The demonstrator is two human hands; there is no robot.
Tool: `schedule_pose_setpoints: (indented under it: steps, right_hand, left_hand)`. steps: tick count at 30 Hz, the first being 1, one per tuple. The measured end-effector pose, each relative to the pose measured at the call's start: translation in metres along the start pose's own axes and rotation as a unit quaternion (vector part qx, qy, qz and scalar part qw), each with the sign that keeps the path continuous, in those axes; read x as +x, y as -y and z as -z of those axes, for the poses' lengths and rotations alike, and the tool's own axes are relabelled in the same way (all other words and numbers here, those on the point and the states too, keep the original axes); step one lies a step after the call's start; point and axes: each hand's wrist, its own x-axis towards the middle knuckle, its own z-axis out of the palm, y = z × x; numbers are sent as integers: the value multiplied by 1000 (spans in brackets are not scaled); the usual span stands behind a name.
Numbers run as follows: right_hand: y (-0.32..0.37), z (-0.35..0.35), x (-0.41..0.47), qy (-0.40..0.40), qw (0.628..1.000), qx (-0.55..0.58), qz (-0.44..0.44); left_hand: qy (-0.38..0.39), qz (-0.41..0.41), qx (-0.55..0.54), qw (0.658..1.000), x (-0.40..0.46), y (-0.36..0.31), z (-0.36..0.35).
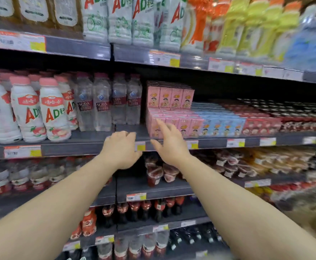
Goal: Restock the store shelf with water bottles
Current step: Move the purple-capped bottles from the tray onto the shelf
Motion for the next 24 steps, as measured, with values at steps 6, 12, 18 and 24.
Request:
schedule_pose_setpoints:
  steps: [6, 12, 18, 24]
  right_hand:
    - [-164, 127, -148, -1, 974, -143, -175]
    - [-276, 243, -283, -44, 921, -202, -331]
    - [-357, 298, -358, -94, 871, -225, -427]
    - [-451, 327, -353, -97, 845, -243, -466]
  left_hand:
    - [32, -145, -13, 989, -30, -218, -42]
    - [35, -307, -22, 951, -58, -426, -60]
    - [32, -416, -27, 908, -74, -568, -91]
    - [26, -463, -36, 885, -28, -667, -141]
